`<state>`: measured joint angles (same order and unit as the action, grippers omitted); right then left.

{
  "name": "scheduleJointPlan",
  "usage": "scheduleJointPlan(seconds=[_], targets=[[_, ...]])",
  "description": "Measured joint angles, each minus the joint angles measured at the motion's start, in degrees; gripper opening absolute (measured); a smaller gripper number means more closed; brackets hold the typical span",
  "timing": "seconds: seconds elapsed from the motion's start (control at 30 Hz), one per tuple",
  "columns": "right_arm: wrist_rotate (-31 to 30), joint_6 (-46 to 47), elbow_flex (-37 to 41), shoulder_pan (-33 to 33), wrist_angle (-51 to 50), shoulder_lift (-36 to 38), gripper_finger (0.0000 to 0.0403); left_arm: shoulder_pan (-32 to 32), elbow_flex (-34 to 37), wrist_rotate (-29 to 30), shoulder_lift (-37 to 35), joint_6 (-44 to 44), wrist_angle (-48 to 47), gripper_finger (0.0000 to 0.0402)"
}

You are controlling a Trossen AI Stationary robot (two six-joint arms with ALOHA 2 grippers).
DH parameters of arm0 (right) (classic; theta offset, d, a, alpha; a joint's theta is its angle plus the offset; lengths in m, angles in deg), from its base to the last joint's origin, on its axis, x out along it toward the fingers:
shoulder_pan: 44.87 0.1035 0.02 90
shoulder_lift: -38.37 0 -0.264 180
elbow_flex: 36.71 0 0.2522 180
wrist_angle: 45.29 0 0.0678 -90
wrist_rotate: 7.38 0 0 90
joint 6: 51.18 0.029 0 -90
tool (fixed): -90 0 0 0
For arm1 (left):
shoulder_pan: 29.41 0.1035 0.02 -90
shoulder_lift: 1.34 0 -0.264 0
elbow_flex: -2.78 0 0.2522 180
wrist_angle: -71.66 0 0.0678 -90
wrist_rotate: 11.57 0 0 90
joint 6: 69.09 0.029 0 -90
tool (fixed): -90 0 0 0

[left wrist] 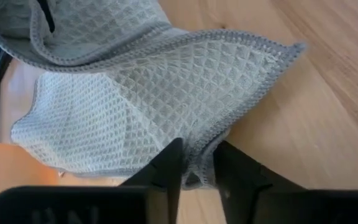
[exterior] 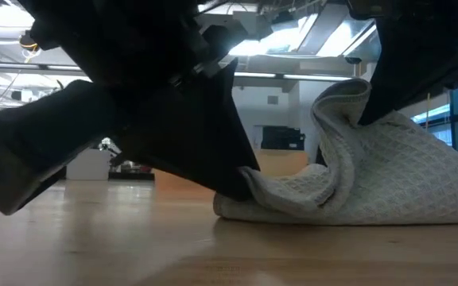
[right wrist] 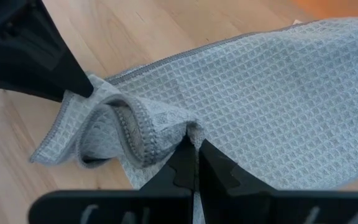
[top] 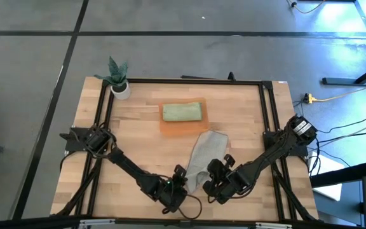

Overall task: Roll microfiber towels into tight, uniform cylinder then place into a basket
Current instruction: Roll the gray microfiber towel

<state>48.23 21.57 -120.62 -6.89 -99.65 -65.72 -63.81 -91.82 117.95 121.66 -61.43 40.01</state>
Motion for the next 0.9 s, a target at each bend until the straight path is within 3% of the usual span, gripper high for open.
scheduleJointPlan(seconds=[0.2,0.53,0.77,0.9], targets=[[3.30,-0.36,0.00,0.00,-0.03,0.00,0.0008,0.68,0.00,-1.69,0.00,-1.68,-0.04,0.0007],[14.74,-2.89,0.00,0.87,-0.71,0.00,0.0008,1.44,-0.02,-7.55,-3.70,-11.48,-3.85,0.0001],[21.08,-5.68,-0.04,3.25,-0.18,0.00,0.0008,3.57,-0.11,-12.27,-6.04,-23.90,-6.36,0.0000],[22.22,-7.00,-0.07,4.10,0.65,0.00,0.0008,5.38,-0.11,-18.33,-6.82,-30.77,-6.41,0.0000]])
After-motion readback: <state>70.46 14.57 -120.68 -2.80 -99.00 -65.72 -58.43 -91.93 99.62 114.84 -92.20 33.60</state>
